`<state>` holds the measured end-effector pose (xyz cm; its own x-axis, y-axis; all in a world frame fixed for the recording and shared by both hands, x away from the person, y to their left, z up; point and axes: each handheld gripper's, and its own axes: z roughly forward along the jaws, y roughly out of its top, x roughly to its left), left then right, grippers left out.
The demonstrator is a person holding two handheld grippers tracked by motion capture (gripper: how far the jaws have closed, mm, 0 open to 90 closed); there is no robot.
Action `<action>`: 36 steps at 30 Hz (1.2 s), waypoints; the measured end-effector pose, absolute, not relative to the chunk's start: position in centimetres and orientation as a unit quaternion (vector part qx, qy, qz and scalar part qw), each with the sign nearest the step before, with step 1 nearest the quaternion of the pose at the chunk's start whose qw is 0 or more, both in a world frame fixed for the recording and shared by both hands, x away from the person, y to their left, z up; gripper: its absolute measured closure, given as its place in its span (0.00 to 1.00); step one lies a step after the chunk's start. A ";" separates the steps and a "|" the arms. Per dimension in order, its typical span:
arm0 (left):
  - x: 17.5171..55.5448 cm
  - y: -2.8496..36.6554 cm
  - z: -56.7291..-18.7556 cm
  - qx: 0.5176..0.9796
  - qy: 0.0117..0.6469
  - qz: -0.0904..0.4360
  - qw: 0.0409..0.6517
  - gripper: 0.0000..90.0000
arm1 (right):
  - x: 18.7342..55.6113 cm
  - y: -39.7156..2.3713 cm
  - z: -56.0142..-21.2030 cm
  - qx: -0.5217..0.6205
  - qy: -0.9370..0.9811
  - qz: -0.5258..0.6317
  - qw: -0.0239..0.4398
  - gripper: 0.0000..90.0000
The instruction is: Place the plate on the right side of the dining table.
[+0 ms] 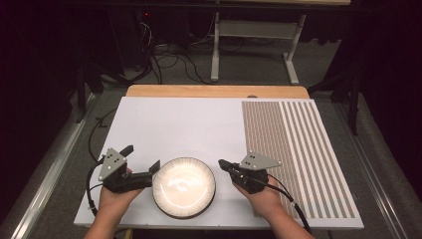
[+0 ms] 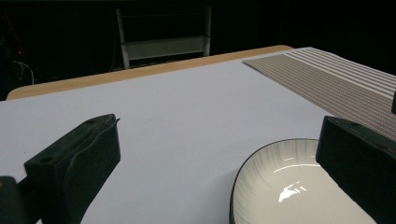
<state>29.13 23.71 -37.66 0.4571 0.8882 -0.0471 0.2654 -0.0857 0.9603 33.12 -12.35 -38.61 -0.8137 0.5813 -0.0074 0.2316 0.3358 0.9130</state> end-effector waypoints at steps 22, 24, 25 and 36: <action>28.9 24.3 -37.5 0.668 0.430 0.299 0.529 0.01 | 31.8 -11.6 -40.1 0.225 0.835 0.485 0.134 1.00; 28.9 24.3 -37.6 0.667 0.430 0.298 0.530 0.01 | 31.9 -11.6 -40.4 0.226 0.838 0.479 0.130 1.00; 28.9 24.3 -37.6 0.667 0.430 0.298 0.530 0.01 | 31.9 -11.6 -40.4 0.226 0.838 0.479 0.130 1.00; 28.9 24.4 -37.5 0.667 0.430 0.298 0.530 0.01 | 32.3 -11.4 -41.2 0.231 0.847 0.463 0.124 1.00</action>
